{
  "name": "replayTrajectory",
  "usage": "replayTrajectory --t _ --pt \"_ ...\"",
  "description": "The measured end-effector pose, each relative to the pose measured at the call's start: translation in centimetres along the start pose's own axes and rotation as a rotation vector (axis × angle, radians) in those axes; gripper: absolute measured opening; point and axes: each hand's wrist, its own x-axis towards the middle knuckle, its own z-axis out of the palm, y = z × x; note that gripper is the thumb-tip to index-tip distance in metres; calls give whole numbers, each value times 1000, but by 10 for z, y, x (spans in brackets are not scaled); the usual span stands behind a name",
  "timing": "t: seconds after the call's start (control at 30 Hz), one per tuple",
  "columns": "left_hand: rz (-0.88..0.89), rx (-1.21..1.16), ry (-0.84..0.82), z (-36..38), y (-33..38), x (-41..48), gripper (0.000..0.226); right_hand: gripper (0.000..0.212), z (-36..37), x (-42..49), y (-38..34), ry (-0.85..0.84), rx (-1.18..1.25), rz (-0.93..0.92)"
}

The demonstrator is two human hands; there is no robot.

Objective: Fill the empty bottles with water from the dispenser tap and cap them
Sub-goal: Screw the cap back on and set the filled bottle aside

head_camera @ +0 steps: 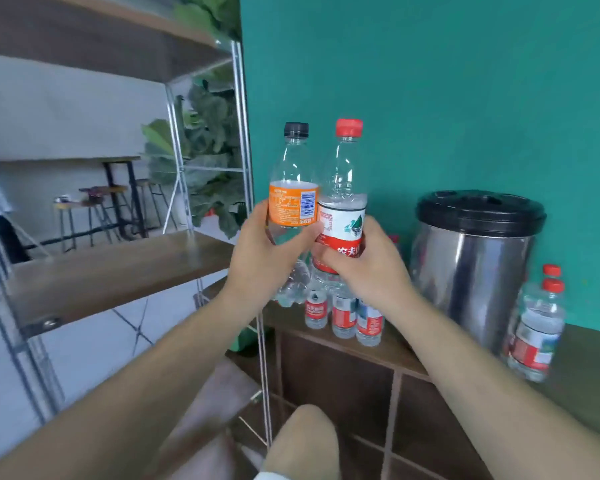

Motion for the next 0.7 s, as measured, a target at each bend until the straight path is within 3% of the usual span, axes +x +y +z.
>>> replayTrajectory --t 0.23,0.4,0.7 --pt "-85 286 242 -125 -15 31 38 70 135 60 -54 -261 234 -119" --pt "-174 379 418 -192 -33 53 38 63 228 92 -84 -447 346 -128" --pt "-336 414 716 -242 -101 123 49 44 356 166 -89 -589 254 -106"
